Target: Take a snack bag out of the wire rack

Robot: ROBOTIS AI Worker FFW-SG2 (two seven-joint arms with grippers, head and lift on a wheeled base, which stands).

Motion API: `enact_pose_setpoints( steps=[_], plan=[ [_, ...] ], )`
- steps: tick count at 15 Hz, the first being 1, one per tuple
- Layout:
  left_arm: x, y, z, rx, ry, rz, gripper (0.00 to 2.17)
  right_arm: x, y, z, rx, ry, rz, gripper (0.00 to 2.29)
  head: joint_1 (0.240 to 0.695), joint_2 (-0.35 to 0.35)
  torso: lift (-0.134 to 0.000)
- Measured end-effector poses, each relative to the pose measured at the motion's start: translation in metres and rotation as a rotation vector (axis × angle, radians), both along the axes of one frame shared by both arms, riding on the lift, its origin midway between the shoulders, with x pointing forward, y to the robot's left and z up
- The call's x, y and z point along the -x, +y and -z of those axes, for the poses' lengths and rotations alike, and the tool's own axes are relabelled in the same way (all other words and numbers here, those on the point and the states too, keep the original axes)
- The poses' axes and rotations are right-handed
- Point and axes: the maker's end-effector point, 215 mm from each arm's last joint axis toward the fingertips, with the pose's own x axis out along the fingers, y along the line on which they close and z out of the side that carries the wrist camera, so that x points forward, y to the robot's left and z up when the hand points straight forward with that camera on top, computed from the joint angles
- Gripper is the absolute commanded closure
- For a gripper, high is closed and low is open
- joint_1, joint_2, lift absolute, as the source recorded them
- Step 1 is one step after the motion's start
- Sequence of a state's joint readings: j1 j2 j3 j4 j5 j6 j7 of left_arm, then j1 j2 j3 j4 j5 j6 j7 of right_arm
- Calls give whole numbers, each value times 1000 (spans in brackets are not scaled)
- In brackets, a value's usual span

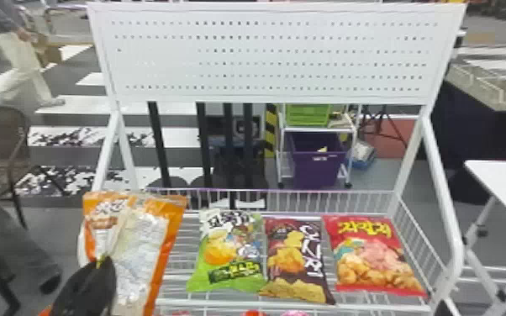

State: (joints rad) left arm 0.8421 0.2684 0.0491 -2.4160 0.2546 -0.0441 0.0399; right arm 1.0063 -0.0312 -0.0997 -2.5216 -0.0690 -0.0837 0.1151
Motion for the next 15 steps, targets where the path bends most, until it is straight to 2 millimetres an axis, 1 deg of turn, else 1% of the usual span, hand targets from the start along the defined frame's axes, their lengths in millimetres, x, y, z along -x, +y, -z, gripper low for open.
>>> enact_pose_setpoints(
  steps=[10, 11, 12, 13, 14, 15],
  plan=[
    [-1, 0, 1, -3, 0, 3, 1872, -1, 3, 4, 2, 18, -9, 124, 499, 0, 0],
    [-1, -1, 1, -3, 1, 3, 1872, -5, 4, 11, -3, 38, -9, 124, 499, 0, 0],
    [-1, -2, 1, 0, 1, 5, 1868, -11, 6, 23, -10, 70, -9, 124, 499, 0, 0],
    [0, -5, 1, 4, 2, 9, 1872, -23, 10, 44, -15, 112, -8, 124, 499, 0, 0],
    [0, -9, 1, 7, 2, 15, 1868, -37, 19, 61, -16, 142, -19, 124, 499, 0, 0],
    [0, -13, 1, 8, 1, 22, 1868, -54, 34, 80, -12, 169, -42, 124, 499, 0, 0]
  ],
)
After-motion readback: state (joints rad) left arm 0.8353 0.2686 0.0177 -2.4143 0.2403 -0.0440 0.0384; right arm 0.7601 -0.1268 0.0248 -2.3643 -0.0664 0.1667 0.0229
